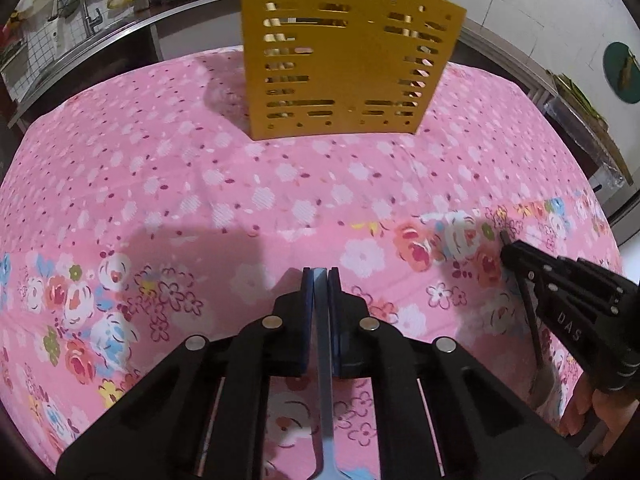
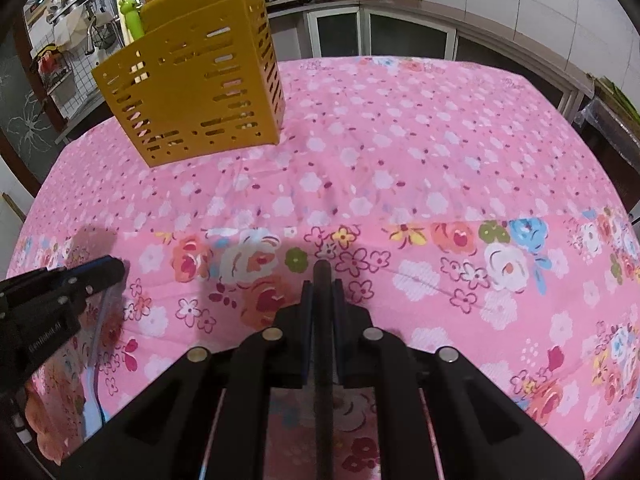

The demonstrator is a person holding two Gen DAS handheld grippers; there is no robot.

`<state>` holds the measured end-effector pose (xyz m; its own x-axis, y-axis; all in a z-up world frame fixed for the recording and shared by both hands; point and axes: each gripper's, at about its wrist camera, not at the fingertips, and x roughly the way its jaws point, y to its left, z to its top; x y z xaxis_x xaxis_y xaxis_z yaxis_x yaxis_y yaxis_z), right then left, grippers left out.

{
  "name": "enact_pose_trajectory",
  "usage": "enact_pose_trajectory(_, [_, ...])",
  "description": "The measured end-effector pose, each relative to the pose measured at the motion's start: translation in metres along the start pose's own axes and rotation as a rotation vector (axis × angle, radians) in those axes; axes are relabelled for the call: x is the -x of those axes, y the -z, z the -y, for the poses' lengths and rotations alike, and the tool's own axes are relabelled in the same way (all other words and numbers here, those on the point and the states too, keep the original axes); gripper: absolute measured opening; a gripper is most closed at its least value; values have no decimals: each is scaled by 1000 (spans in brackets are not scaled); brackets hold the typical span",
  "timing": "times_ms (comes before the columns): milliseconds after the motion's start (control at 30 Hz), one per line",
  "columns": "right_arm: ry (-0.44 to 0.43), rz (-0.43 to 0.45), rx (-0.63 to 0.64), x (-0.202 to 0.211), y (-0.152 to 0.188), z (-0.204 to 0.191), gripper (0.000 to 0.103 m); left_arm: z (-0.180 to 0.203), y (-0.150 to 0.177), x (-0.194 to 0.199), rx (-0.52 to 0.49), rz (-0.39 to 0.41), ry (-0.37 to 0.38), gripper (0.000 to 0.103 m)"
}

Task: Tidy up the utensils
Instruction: 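Close the left tool on the blue spoon while the right tool closes on the dark spoon, then lift both spoons with both tools over the yellow holder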

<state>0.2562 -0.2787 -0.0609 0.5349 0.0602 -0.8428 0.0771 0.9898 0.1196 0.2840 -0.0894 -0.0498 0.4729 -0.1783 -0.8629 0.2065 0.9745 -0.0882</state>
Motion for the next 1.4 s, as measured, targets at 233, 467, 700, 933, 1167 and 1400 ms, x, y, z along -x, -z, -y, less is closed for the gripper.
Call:
enact_pose_trajectory(233, [-8, -29, -9, -3, -7, 1, 9, -8, -4, -11, 8, -25, 6, 6])
enact_pose_trajectory(467, [-30, 3, -2, 8, -14, 0, 9, -9, -7, 1, 7, 13, 23, 6])
enact_pose_trajectory(700, [-72, 132, 16, 44, -18, -9, 9, -13, -12, 50, 3, 183, 20, 6])
enact_pose_trajectory(933, [-87, 250, 32, 74, -26, -15, 9, -21, -16, 92, 21, 317, 29, 6])
enact_pose_trajectory(1167, [-98, 320, 30, 90, -29, -18, 9, -30, -19, 115, 18, 399, 31, 6])
enact_pose_trajectory(1400, [-91, 393, 54, 107, -34, -23, 8, -37, -21, 122, 28, 427, 39, 6])
